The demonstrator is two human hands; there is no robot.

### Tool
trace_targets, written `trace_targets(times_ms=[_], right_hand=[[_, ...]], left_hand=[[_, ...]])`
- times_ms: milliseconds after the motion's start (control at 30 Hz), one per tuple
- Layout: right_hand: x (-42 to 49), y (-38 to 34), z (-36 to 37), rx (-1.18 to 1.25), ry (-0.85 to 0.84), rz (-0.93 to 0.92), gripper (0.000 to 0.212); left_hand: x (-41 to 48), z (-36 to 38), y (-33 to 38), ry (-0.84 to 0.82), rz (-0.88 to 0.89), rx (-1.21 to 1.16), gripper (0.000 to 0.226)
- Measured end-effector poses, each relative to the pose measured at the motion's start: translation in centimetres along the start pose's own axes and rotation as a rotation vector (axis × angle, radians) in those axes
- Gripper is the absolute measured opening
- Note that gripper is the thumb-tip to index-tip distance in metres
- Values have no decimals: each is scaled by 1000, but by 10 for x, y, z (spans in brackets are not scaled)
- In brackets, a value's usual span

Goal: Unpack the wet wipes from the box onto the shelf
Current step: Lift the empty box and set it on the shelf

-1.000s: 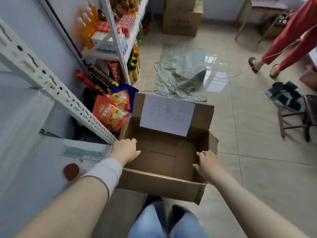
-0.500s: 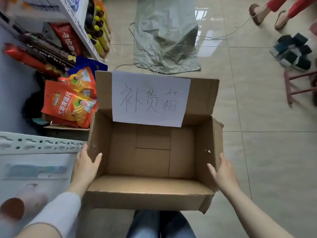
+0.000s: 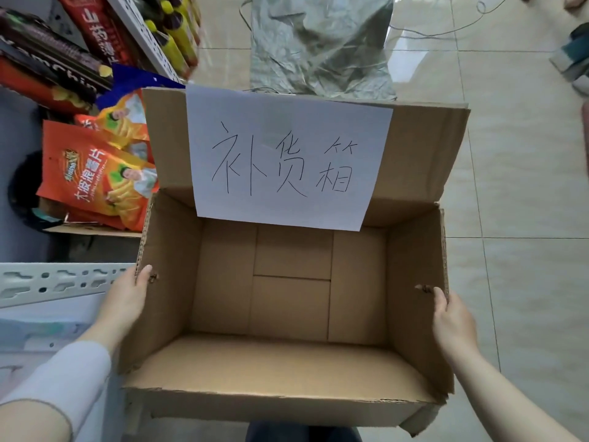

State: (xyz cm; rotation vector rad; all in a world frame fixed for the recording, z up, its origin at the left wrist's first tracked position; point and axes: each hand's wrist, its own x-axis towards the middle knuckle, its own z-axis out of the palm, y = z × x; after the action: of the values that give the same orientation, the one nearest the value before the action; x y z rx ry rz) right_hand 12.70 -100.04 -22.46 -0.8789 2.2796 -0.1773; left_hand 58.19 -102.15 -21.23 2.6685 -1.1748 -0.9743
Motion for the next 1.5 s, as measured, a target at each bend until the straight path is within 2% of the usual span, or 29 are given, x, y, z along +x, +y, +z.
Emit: trace_targets(times_ms=[367,833,1100,1233,1500], right_hand=[[-21,-9,-27,8,103,-45,37],[-88,-32,-138,49,48,-138,41],[-70,-31,-211,-10,-74,-278,40],[-69,-30,-240,-66,-138,-371,40],[-87,-11,-268,-191,-211,-529,39]], left_hand=[[-39,-14,10,115,-19,-106,38],[-167,-94,29,186,-71,-209,38],[-285,-75,43,301,-244,-270,44],[-346,-58,29,362,-320,-286,39],[-452,-22,7,419,-472,-338,39]])
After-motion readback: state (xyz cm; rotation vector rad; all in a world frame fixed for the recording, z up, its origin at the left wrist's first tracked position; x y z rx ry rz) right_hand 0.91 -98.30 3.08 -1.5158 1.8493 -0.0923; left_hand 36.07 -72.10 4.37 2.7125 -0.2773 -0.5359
